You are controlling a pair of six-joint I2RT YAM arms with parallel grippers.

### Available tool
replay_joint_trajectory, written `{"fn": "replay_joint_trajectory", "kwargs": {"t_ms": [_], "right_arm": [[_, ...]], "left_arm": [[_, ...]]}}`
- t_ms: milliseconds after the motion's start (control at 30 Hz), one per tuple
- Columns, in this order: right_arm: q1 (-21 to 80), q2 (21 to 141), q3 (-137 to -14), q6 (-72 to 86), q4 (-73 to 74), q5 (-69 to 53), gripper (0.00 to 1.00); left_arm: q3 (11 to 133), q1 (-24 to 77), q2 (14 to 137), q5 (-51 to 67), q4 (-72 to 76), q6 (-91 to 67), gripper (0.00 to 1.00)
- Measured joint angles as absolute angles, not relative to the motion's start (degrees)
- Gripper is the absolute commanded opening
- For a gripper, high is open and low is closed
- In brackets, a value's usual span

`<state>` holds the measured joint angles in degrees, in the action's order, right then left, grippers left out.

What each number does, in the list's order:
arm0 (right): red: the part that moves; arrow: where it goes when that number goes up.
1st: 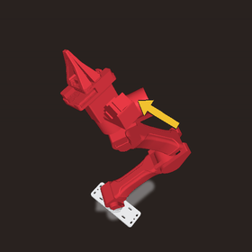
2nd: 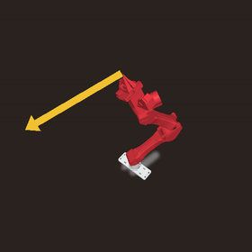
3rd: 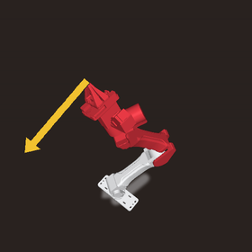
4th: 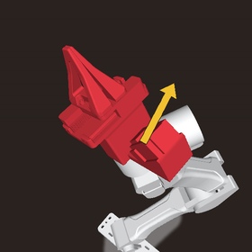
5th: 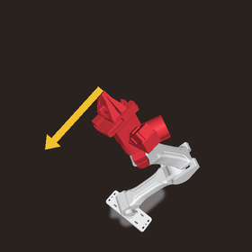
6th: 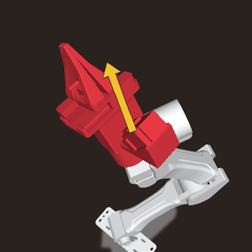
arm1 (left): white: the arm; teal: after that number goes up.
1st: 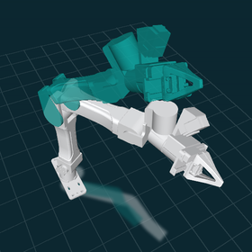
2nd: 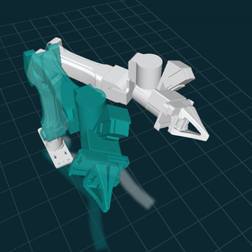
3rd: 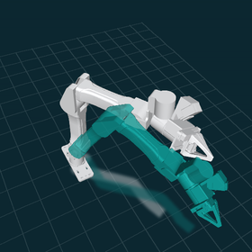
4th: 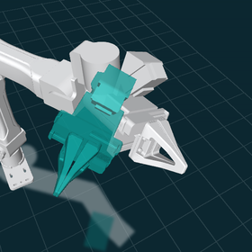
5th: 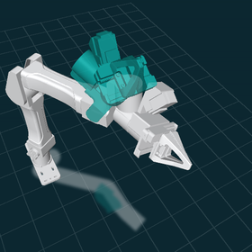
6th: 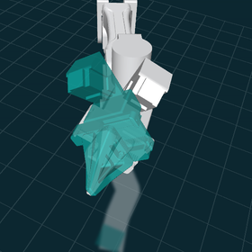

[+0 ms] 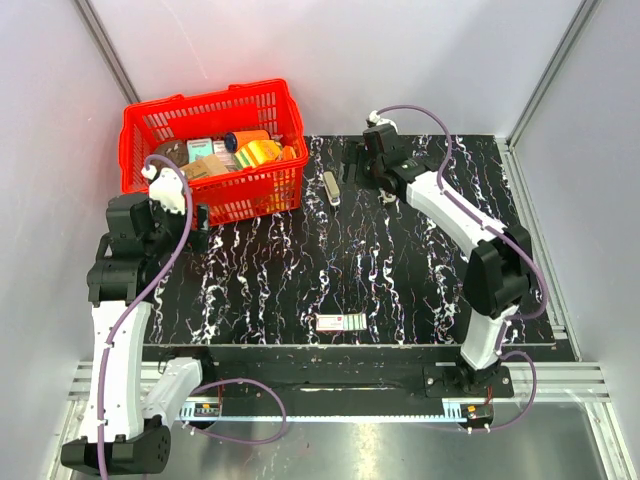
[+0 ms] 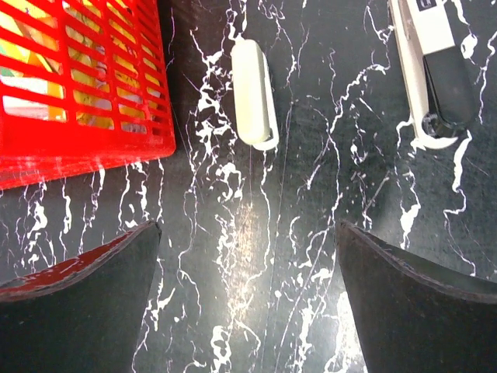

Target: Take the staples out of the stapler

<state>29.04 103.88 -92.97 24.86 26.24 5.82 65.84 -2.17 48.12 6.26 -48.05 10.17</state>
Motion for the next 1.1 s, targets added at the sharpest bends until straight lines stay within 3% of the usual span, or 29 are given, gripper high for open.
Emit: {"fn": "replay_joint_trajectory", "kwargs": {"t_ms": [167,300,500,1100], "right_arm": [[29.1,109.2,-98.8,24.3,27.2,5.4,0.99],[29.1,115.2,-105.5,22.7,28.2,5.7,0.91],[29.1,125.0,-113.4,20.4,29.3,8.1,0.89],[29.1,137.4,-122.0,14.7,28.2,9.2,0.78]], "left_arm": [[65.3,-2.2,48.1,6.3,-47.4,10.0,0.99],[65.2,-2.2,49.4,6.3,-47.0,9.4,0.99],[65.2,-3.0,51.6,6.9,-46.7,8.3,0.99],[65.2,-5.8,55.7,11.7,-47.0,7.1,0.99]]}}
